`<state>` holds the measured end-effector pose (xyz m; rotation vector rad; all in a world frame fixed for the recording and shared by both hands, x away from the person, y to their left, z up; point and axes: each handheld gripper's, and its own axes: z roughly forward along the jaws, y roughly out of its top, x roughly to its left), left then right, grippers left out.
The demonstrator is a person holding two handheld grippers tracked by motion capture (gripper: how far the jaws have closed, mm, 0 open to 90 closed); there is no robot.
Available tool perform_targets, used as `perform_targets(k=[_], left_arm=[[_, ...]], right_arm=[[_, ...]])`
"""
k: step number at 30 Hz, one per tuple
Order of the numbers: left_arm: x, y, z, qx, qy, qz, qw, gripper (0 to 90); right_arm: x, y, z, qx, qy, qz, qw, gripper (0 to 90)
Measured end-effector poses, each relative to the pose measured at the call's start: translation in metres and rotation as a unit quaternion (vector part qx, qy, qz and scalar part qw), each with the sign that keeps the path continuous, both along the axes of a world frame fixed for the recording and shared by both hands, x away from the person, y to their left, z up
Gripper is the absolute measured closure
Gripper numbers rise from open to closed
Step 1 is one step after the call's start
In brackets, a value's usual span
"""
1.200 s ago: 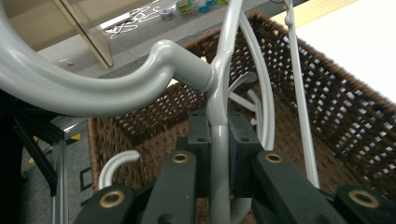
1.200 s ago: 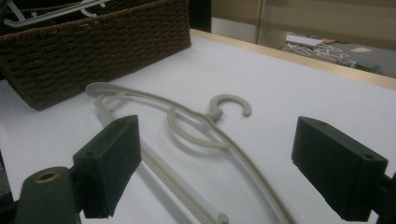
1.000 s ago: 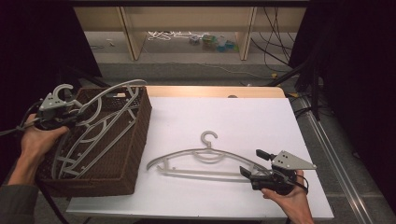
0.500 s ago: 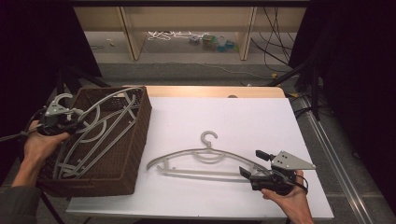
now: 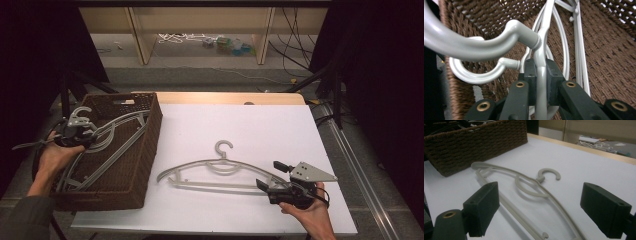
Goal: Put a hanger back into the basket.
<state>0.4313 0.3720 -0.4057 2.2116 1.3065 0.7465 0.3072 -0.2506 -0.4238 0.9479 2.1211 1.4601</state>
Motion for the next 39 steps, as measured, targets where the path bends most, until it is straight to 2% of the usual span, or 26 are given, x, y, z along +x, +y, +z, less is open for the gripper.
perform_targets(k=[1, 6, 8, 14, 16, 18, 19, 20, 21, 22, 24, 26, 27, 28, 31, 35, 38, 39], left_arm=[[0.000, 0.001, -0.002, -0.003, 0.002, 0.001, 1.0000, 81.8], [0.000, 0.003, -0.009, -0.007, 0.001, 0.018, 0.9998, 81.4], [0.000, 0.003, -0.011, -0.007, 0.000, 0.024, 0.9997, 81.0], [0.003, 0.004, -0.016, 0.006, 0.014, 0.047, 0.9988, 77.4], [0.001, 0.006, -0.013, -0.001, 0.008, 0.062, 0.9980, 71.2], [-0.001, 0.008, -0.010, -0.015, 0.004, 0.065, 0.9977, 65.2], [-0.004, 0.007, -0.006, -0.012, -0.006, 0.074, 0.9972, 61.7], [-0.006, 0.007, -0.003, -0.020, -0.016, 0.082, 0.9963, 57.4], [-0.008, 0.008, 0.000, -0.030, -0.027, 0.082, 0.9958, 54.7], [-0.010, 0.007, 0.004, -0.038, -0.034, 0.086, 0.9950, 52.8], [-0.016, 0.005, 0.013, -0.069, -0.050, 0.093, 0.9921, 47.2], [-0.022, 0.001, 0.022, -0.086, -0.065, 0.089, 0.9901, 42.1], [-0.022, 0.001, 0.022, -0.086, -0.065, 0.089, 0.9901, 40.8], [-0.029, -0.004, 0.030, -0.104, -0.078, 0.084, 0.9879, 38.1], [-0.041, -0.017, 0.040, -0.141, -0.096, 0.074, 0.9825, 30.7], [-0.057, -0.039, 0.050, -0.168, -0.113, 0.050, 0.9779, 22.8], [-0.069, -0.057, 0.055, -0.198, -0.125, 0.024, 0.9718, 21.4], [-0.072, -0.062, 0.056, -0.208, -0.127, 0.019, 0.9697, 20.0]], right_arm=[[0.000, 0.000, 0.000, 0.002, 0.006, -0.001, 1.0000, 16.5], [-0.001, 0.000, 0.000, -0.004, 0.011, 0.001, 0.9999, 16.6], [0.000, 0.001, 0.000, 0.000, 0.007, 0.003, 1.0000, 16.6], [0.000, 0.000, 0.000, 0.004, 0.007, 0.002, 1.0000, 16.5], [0.000, 0.001, -0.001, 0.010, 0.007, 0.003, 0.9999, 16.5], [0.002, 0.001, -0.002, 0.007, -0.006, 0.001, 1.0000, 16.5], [0.002, 0.001, -0.002, 0.007, -0.004, 0.001, 1.0000, 16.6], [0.000, 0.000, -0.001, 0.003, 0.011, 0.000, 0.9999, 16.5], [0.000, 0.000, -0.001, 0.004, 0.010, -0.001, 0.9999, 16.5], [0.002, 0.000, -0.001, 0.004, -0.002, -0.001, 1.0000, 16.5], [0.002, 0.000, -0.001, 0.003, -0.001, -0.001, 1.0000, 16.5], [0.001, 0.000, -0.001, 0.001, 0.002, -0.001, 1.0000, 16.6], [0.001, 0.000, -0.002, 0.004, 0.000, -0.001, 1.0000, 16.5], [0.001, 0.000, -0.001, 0.003, 0.001, 0.000, 1.0000, 16.5], [0.002, 0.000, -0.002, 0.009, -0.005, 0.000, 0.9999, 16.5], [0.001, 0.000, -0.001, 0.007, 0.004, -0.002, 1.0000, 16.5], [0.001, 0.000, -0.001, 0.005, 0.007, -0.002, 1.0000, 16.5], [0.002, 0.000, -0.001, 0.003, -0.004, -0.002, 1.0000, 16.5]])
